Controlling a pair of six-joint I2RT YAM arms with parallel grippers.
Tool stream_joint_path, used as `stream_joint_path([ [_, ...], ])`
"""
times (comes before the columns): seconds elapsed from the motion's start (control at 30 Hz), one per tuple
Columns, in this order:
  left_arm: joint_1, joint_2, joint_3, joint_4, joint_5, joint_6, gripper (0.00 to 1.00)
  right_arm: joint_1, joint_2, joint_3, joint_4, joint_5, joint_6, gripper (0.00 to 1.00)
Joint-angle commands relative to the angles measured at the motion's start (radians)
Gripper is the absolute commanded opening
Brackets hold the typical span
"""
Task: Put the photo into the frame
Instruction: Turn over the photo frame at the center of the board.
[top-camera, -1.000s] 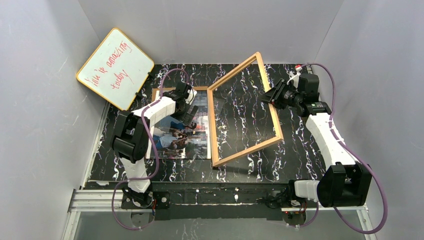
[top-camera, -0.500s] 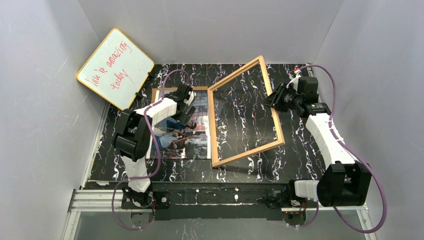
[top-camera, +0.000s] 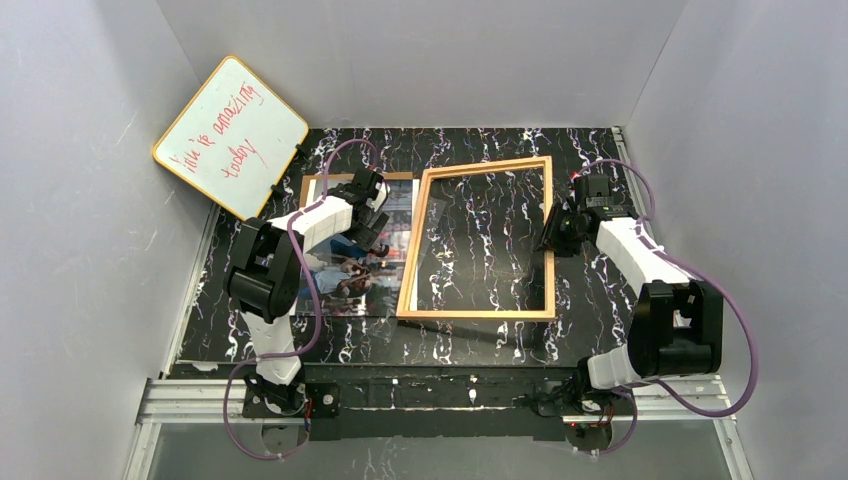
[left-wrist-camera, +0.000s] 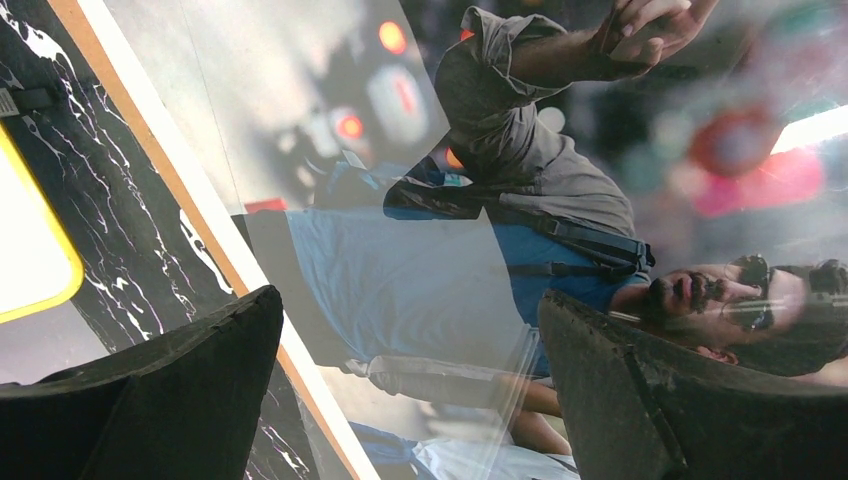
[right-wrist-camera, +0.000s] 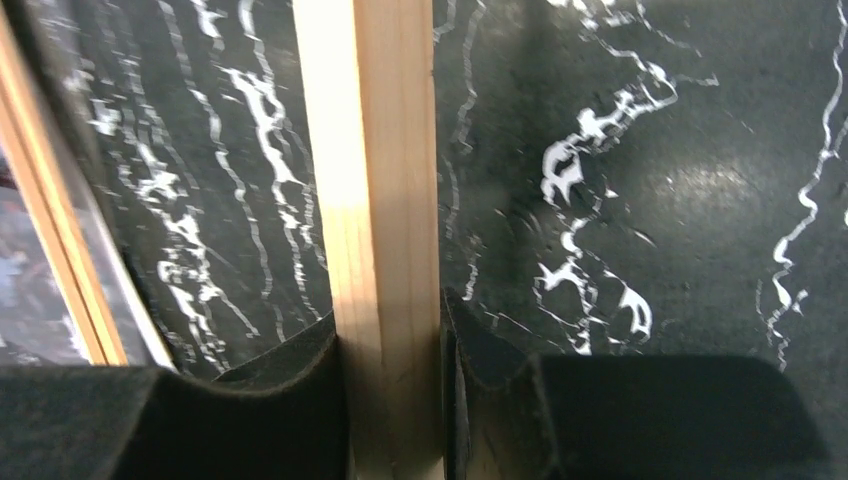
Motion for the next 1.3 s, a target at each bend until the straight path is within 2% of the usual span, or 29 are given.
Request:
stream_joint_path([
  [0.0,-0.003,-0.01,-0.011,-0.022,0.021,0.0,0.98,0.002,-0.007,0.003,-0.021,0.08,-0.017,0.36],
  [0.37,-0.004,-0.02,-0.015,-0.023,0.029,0.014,0.98,0.035,0.089,-0.014,0.019,0.122,-0.035,0.37],
  [0.77,-0.003,-0.039,-0.026,-0.027,0.037,0.036,0.98,0.084,0.188,0.0,0.014,0.31,0.009,0.4],
  [0.83,-0.003,-0.045,-0.031,-0.026,0.039,0.039,0.98,0.083,0.195,0.007,0.002,0.329,0.021,0.43],
  [0.9,-0.003,-0.05,-0.029,-0.033,0.049,0.038,0.98,0.087,0.19,0.025,-0.017,0.359,0.039,0.52],
  [0.97,0.0,-0.053,-0.018,-0.05,0.061,0.031,0.98,0.108,0.166,0.053,-0.031,0.394,0.055,0.53],
  [1.1,0.024,-0.042,0.023,-0.097,0.108,0.011,0.98,0.231,0.114,0.155,-0.019,0.389,0.113,0.61],
  [1.17,0.036,-0.037,0.035,-0.104,0.108,0.006,0.98,0.338,0.153,0.234,-0.004,0.384,0.157,0.65],
  [1.27,0.079,-0.031,0.056,-0.131,0.137,-0.011,0.98,0.49,0.293,0.415,-0.015,0.406,0.212,0.66],
])
